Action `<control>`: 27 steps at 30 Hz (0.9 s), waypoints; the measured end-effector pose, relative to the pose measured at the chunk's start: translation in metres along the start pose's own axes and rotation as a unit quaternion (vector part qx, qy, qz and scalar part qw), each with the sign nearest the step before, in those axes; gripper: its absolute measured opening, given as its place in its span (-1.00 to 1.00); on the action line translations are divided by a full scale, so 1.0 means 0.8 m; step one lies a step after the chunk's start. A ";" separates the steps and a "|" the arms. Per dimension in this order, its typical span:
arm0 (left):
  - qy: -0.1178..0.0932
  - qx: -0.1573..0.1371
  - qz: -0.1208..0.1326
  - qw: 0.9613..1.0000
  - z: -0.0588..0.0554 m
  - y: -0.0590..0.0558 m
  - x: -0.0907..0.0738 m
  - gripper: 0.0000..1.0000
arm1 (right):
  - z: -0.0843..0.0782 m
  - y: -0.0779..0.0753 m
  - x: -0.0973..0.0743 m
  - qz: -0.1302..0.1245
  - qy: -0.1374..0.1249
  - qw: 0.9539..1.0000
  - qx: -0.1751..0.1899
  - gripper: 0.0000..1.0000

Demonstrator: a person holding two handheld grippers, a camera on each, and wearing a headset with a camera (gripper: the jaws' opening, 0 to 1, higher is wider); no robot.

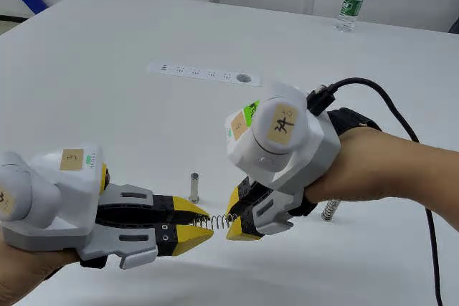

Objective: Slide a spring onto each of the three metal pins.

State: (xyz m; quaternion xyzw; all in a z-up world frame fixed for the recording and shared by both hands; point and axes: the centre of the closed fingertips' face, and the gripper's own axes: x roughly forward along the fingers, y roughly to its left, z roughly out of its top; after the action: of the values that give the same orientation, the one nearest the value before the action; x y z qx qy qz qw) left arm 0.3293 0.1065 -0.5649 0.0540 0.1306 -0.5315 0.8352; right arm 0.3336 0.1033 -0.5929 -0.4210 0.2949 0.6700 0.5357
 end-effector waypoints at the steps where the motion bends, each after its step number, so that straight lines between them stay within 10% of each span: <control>1: 0.000 0.000 0.000 1.000 0.000 0.000 0.000 -0.80 | 0.000 0.000 0.000 0.000 0.000 1.000 0.000 -0.75; 27: 0.011 0.002 0.004 1.000 -0.007 0.004 0.004 -0.80 | 0.040 -0.002 -0.027 -0.011 -0.014 1.000 -0.019 -0.77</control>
State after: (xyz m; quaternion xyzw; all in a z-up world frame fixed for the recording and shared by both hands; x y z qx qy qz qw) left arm 0.3322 0.1063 -0.5715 0.0622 0.1379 -0.5277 0.8358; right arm 0.3287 0.1204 -0.5589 -0.4249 0.2704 0.6752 0.5389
